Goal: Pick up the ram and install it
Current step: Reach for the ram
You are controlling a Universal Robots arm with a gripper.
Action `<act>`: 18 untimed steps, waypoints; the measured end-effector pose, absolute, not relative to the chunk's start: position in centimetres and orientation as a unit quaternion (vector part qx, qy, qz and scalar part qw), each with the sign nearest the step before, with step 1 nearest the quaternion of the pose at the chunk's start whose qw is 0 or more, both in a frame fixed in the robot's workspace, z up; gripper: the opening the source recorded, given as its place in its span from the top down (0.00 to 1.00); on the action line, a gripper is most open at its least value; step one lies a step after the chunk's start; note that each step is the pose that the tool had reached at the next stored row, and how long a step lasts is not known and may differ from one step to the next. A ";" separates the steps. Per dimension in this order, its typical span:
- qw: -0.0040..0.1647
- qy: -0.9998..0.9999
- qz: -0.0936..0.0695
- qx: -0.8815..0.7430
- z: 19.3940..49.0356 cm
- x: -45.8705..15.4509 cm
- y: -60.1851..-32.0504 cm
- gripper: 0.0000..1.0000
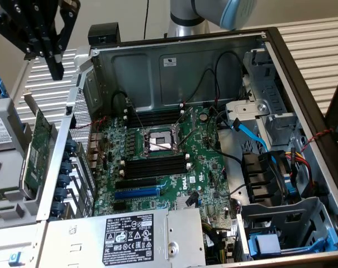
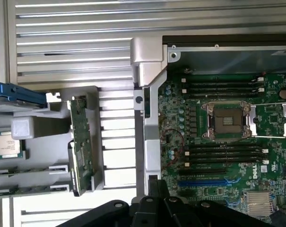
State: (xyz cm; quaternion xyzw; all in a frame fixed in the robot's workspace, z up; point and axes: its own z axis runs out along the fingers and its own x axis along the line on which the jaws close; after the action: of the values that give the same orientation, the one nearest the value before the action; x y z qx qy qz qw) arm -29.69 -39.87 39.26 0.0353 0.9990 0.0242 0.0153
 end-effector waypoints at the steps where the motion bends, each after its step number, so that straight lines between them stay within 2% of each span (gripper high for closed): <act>1: 0.015 0.999 0.024 0.035 39.3 -30.1 -39.9 0.89; 18: 0.015 0.999 0.024 0.035 39.3 -37.9 -39.9 0.89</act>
State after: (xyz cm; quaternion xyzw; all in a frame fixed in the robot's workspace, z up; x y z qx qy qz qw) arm -37.85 -39.87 39.26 0.0352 0.9990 0.0242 0.0152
